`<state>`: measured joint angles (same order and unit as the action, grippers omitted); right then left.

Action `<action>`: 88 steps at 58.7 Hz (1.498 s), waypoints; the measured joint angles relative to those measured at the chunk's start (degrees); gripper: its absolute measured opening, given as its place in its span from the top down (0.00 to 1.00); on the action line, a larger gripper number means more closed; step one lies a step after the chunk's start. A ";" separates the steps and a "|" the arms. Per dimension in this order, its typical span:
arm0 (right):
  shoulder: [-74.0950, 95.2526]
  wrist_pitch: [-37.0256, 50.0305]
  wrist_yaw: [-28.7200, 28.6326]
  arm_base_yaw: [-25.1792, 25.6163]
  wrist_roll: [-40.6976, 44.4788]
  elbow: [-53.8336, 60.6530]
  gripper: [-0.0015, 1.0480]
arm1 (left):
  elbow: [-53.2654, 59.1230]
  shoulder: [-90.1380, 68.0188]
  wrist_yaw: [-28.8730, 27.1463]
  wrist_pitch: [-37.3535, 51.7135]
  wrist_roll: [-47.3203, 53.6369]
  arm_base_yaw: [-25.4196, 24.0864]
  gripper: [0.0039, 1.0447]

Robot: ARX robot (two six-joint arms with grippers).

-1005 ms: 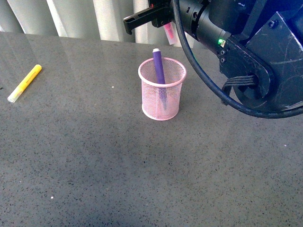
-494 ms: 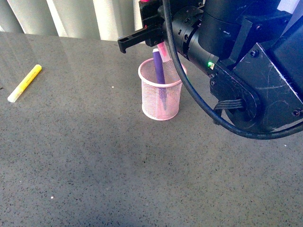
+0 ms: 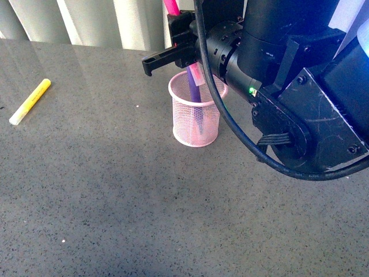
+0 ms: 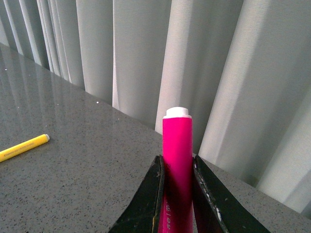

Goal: Insert purple and pink pens into pink cup

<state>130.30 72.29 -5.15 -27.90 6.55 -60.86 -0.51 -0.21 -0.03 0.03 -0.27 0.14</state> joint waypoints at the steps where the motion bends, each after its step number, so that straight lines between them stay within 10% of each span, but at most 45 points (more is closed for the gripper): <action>1: 0.02 0.04 0.02 -0.02 -0.04 0.09 0.89 | 0.00 0.00 0.00 0.00 0.00 0.00 0.06; 12: 0.22 -1.16 0.11 -0.07 -0.92 1.22 0.89 | 0.00 0.00 0.00 0.00 0.00 0.00 0.06; 41: -11.17 -3.69 2.84 5.09 -6.05 10.54 0.05 | 0.00 0.00 0.00 0.00 0.00 0.00 0.06; 61: -42.10 -30.27 23.47 18.36 -13.07 31.82 0.07 | 0.00 0.00 -0.02 0.00 0.00 0.00 0.06; 69: -45.92 -29.90 21.97 19.12 -12.96 33.86 0.08 | 0.00 0.02 0.09 0.00 0.02 0.00 0.06; 78: -43.98 -6.93 11.23 20.65 -8.04 42.84 0.33 | 0.00 0.02 -0.15 0.00 0.00 0.00 0.06; 88: -53.37 -7.61 10.10 23.08 -6.80 49.37 0.67 | 0.00 0.07 -0.09 0.00 0.00 0.00 0.06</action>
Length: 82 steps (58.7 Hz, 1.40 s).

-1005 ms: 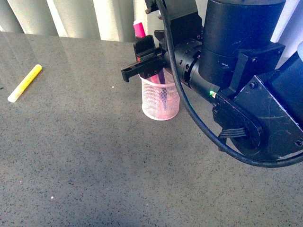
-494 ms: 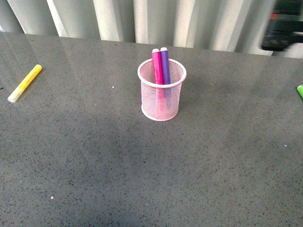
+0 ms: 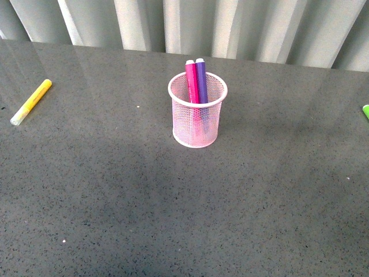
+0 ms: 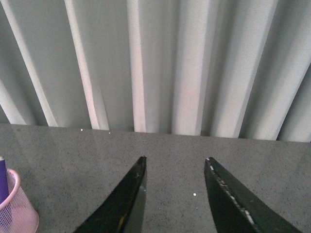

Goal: Insert purple and pink pens into pink cup

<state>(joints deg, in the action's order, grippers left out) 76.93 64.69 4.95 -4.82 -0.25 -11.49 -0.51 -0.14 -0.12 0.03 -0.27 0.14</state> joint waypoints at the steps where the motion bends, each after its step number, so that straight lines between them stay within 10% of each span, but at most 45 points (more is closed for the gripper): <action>1: -0.76 -0.35 -0.15 0.11 0.02 0.55 0.70 | 0.00 0.00 0.00 0.00 0.02 0.00 0.06; 8: -7.82 -3.93 -3.93 2.21 0.17 4.11 0.97 | 0.00 0.00 -0.02 0.00 0.02 0.00 0.06; 82: -57.48 -45.13 -5.01 4.72 0.26 10.21 0.97 | 0.00 0.00 0.02 0.00 0.02 0.00 0.06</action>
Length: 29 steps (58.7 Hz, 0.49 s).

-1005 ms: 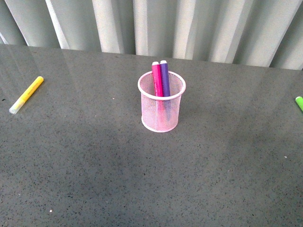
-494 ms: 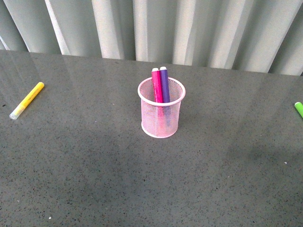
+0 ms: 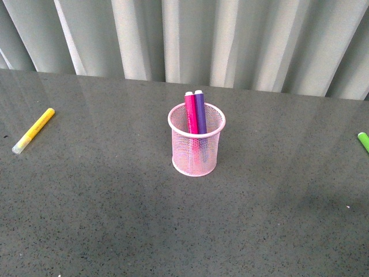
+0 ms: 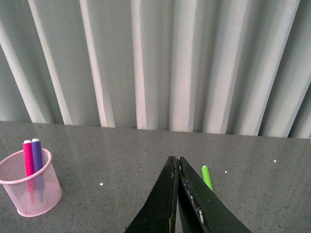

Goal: Insert purple and pink pens into pink cup

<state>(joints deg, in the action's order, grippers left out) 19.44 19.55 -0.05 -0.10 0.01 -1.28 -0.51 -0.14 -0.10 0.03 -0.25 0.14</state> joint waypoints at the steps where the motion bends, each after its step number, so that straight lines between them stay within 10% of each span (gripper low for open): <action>1: -0.48 -0.46 0.00 0.00 -0.02 0.00 0.97 | 0.00 0.00 -0.02 0.00 0.00 0.00 0.06; 29: -9.44 -9.35 0.00 0.00 0.00 0.00 0.97 | 0.00 0.00 0.00 0.00 0.00 0.00 0.06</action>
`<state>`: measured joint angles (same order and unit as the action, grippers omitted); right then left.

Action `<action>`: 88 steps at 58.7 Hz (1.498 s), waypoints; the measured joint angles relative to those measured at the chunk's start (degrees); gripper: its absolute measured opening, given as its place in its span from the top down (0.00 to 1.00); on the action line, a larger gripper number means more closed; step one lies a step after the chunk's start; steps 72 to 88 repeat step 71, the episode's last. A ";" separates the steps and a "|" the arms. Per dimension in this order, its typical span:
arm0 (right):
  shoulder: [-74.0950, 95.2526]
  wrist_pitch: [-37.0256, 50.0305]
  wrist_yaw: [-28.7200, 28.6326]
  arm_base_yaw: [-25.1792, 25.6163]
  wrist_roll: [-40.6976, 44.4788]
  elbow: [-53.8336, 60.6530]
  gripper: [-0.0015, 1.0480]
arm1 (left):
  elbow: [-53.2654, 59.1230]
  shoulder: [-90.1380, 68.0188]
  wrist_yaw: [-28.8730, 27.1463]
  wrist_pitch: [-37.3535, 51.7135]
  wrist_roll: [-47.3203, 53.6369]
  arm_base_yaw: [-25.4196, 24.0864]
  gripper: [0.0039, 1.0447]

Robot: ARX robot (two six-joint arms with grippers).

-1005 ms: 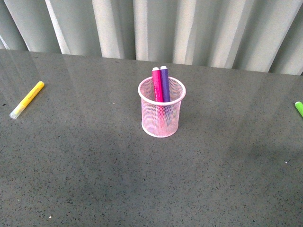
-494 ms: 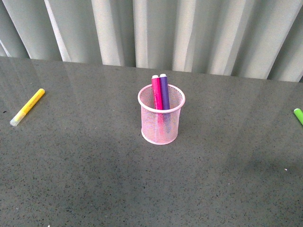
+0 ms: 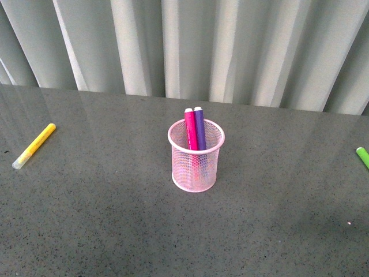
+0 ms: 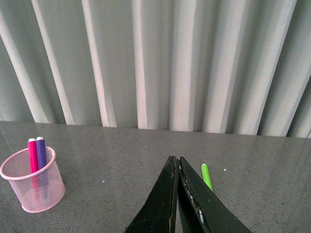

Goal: Insert purple and pink pens into pink cup

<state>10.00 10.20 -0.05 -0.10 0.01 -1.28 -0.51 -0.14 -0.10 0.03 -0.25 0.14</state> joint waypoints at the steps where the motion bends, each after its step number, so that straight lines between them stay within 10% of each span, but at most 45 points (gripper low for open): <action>1: -0.66 -0.72 0.02 0.00 0.00 -0.02 0.97 | 0.00 0.00 0.00 0.00 0.00 0.00 0.06; 24: -9.75 -10.12 0.07 0.00 0.04 -0.02 0.96 | 0.00 0.04 0.00 0.00 0.00 0.00 0.06; 54: -9.75 -10.12 0.09 0.00 -0.07 -0.02 0.05 | 0.00 0.04 0.00 0.00 -0.02 0.00 0.06; 88: -9.75 -10.12 0.09 0.00 -0.04 -0.02 0.07 | 0.00 0.04 0.00 0.00 0.00 0.00 0.06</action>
